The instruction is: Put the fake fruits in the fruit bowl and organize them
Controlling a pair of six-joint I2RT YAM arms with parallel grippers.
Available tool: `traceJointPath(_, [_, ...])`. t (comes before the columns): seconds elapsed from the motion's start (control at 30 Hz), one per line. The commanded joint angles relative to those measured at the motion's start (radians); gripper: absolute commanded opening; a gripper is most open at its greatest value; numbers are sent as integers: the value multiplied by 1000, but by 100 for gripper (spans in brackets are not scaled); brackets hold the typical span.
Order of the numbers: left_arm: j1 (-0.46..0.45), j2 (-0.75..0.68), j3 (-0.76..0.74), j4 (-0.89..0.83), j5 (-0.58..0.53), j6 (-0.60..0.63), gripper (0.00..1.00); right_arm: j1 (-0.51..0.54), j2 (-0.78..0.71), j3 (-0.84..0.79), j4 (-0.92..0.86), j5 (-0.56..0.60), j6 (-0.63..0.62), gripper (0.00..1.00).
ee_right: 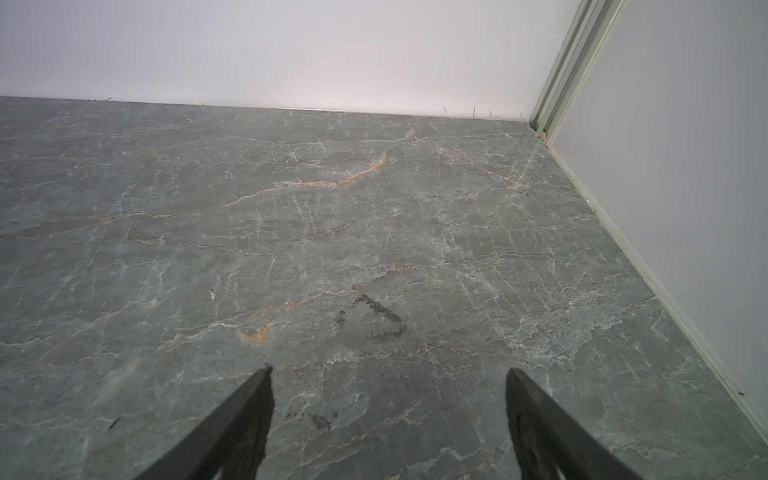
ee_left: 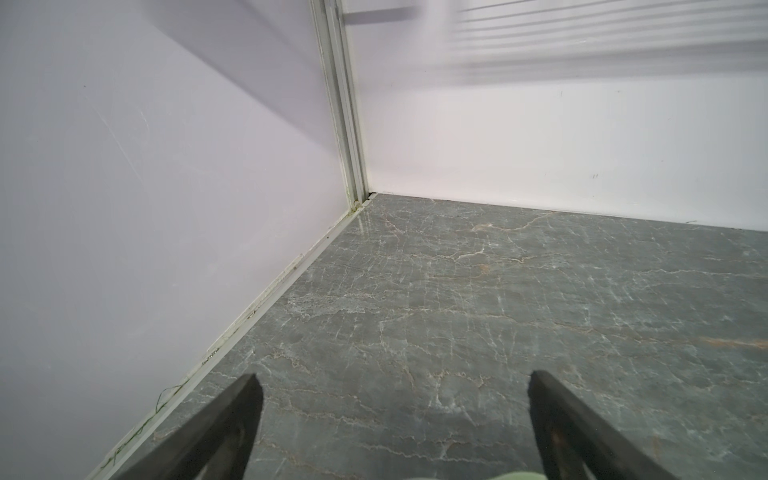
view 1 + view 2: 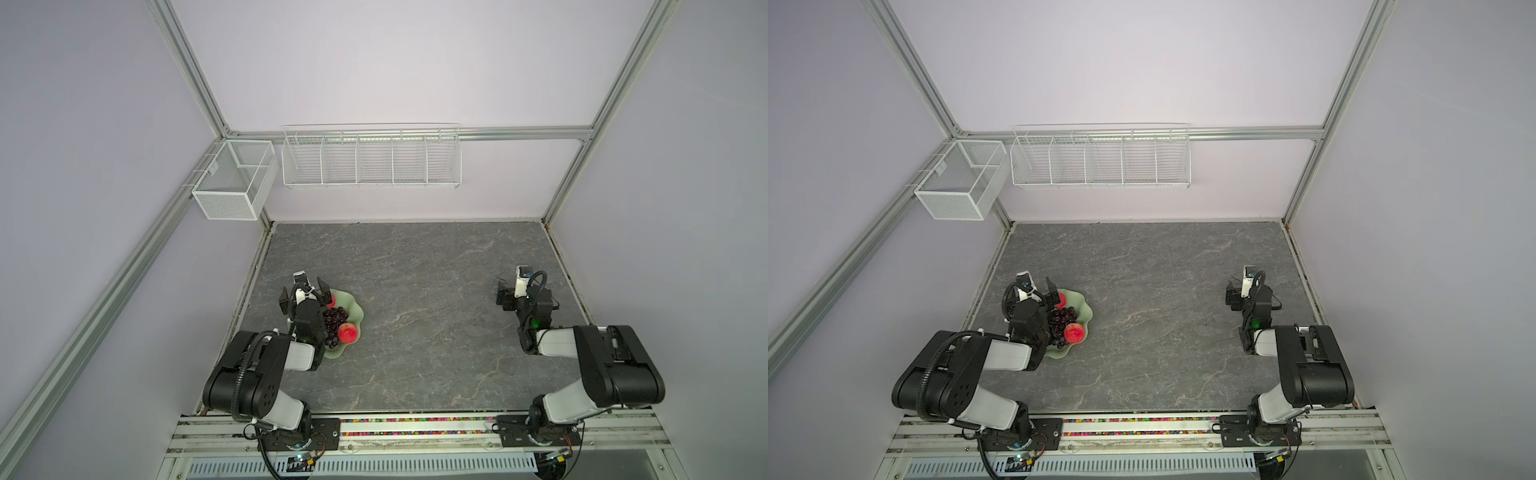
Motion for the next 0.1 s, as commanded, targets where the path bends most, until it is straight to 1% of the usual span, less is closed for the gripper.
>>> traceJointPath(0.0, [7,26,-29,106,-14,11,99,4,-5,-1,-2,8,-18,88])
traceJointPath(0.07, [6,21,-27,94,-13,7,99,10,-9,-9,8,14,-23,88])
